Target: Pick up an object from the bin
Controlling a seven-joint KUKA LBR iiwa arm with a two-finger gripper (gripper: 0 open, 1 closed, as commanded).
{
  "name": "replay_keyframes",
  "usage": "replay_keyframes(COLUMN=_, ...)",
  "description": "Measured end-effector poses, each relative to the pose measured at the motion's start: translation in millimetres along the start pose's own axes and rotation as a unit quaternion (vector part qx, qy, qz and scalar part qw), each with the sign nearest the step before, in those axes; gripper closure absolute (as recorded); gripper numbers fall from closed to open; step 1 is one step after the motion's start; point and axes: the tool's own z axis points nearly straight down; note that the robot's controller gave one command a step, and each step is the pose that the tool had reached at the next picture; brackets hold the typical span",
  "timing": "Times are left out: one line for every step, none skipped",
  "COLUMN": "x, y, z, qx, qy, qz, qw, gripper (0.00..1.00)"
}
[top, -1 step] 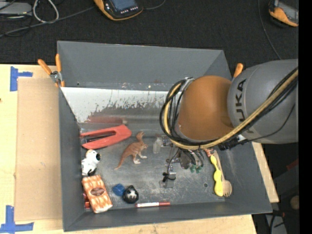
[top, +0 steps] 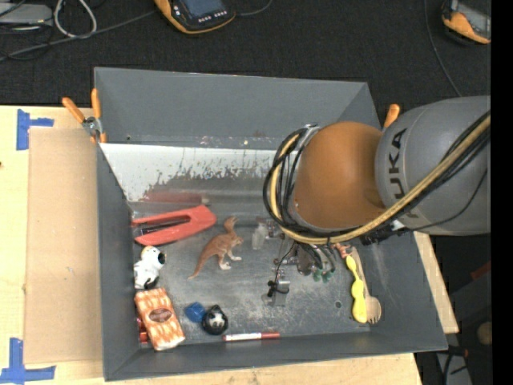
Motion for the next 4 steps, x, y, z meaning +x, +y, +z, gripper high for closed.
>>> replay_keyframes(x=-52.1, y=34, z=62, qx=-0.001, qy=-0.0039, qz=0.027, qw=0.9996, gripper=0.00)
replay_keyframes(x=-88.0, y=13, z=93, qx=0.000, qy=-0.0055, qz=0.010, qw=0.9999, gripper=1.00)
replay_keyframes(x=-88.0, y=13, z=93, qx=0.000, qy=-0.0055, qz=0.011, qw=0.9999, gripper=1.00)
replay_keyframes(x=-82.9, y=12, z=77, qx=0.000, qy=-0.0001, qz=0.010, qw=0.9999, gripper=1.00)
